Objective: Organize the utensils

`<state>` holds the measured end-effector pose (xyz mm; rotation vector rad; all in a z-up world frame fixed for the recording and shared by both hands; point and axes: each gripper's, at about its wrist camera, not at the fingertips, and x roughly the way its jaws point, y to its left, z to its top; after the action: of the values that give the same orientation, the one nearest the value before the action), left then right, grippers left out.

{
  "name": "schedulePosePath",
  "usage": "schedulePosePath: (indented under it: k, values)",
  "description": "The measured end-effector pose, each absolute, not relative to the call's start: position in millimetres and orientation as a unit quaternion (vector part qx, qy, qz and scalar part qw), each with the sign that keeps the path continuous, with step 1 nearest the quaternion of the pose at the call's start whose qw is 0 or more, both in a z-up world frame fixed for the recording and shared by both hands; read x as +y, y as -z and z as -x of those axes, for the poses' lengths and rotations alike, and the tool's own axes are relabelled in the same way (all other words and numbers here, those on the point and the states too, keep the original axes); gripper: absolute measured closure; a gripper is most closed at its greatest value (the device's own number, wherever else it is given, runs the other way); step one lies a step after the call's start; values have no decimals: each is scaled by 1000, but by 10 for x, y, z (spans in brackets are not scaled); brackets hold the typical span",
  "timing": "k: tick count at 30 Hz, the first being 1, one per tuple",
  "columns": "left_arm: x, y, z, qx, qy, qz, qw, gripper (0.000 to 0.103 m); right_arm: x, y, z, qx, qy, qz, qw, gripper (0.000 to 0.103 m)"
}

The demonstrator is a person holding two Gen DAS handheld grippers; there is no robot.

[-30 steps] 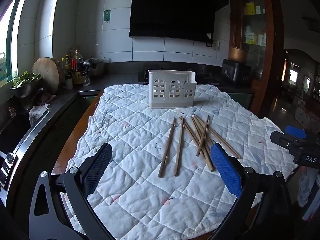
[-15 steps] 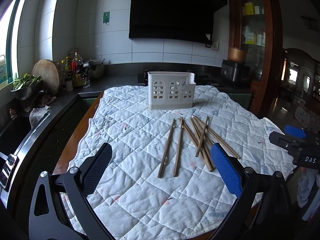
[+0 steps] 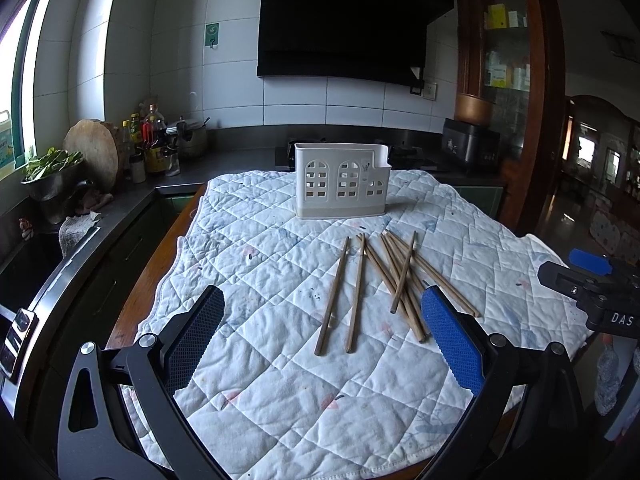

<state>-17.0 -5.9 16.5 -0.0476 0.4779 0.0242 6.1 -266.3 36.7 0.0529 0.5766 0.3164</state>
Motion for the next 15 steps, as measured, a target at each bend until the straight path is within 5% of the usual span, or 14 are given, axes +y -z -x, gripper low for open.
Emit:
schedulePosePath:
  k: [15]
  values:
    - [-88, -119, 127, 243, -9, 22, 970, 5, -2645, -346, -73, 284, -158, -25, 945, 6]
